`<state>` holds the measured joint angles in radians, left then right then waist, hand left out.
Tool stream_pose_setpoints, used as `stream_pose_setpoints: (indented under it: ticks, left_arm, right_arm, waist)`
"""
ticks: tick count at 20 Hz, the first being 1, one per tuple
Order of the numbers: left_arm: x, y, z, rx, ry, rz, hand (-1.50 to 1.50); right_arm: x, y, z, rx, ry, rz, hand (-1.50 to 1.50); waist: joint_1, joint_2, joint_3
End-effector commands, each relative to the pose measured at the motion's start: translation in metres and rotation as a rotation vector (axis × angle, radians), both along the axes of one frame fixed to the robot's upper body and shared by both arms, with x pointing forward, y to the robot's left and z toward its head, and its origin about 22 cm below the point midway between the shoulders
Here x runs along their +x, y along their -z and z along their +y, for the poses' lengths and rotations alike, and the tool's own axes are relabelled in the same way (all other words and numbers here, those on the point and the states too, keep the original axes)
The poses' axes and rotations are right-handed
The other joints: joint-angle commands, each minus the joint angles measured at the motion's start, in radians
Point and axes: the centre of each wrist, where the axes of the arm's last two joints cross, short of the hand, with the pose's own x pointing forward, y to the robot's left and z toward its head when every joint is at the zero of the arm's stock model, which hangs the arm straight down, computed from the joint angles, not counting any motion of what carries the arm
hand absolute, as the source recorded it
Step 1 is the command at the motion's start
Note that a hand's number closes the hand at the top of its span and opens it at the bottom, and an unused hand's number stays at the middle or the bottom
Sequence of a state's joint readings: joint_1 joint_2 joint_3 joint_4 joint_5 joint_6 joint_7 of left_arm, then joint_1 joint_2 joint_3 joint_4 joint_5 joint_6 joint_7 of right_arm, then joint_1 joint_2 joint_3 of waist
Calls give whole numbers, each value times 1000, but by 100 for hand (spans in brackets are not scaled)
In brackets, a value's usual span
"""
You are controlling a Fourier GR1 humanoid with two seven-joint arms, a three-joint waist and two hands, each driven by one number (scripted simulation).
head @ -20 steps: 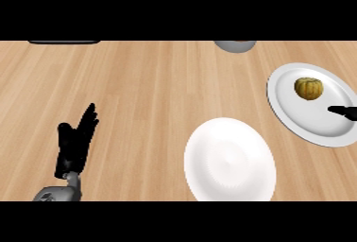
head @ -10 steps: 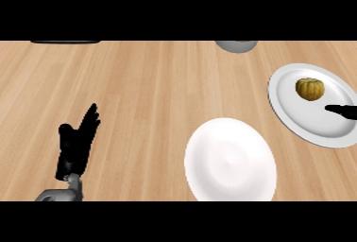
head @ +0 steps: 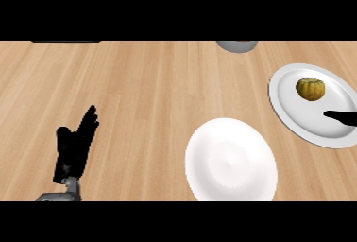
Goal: Pick the squash from the plate and place it in the plate
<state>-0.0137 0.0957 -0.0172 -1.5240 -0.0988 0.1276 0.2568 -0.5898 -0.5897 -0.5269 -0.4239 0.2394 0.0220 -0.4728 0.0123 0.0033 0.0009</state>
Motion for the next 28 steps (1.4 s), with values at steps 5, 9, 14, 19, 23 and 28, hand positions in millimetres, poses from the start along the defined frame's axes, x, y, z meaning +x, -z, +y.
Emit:
stream_pose_setpoints:
  ticks: [5,9,14,19,23,28]
  left_arm:
    - [-7,14,5,20,12,-2,0]
    - [5,-8,8,2,20,-9,0]
    - [1,5,-5,-15,12,-4,0]
    - [11,5,4,-5,0,-1,0]
    - [2,5,1,-4,13,-14,0]
    - [-2,5,-2,0,0,-8,0]
  right_arm:
    - [-23,-11,-39,-30,56,22,-150]
    - [-29,20,-22,-49,82,27,-150]
    - [-43,1,-50,-33,129,21,-150]
    - [-62,-6,-70,-29,154,-17,-150]
    - [-77,-5,-81,-28,213,-15,-150]
    - [-102,8,-89,-46,257,-5,-150]
  waist:
    - [6,3,1]
    - [8,3,1]
    - [8,4,1]
    - [10,6,2]
    - [10,5,2]
    - [9,5,3]
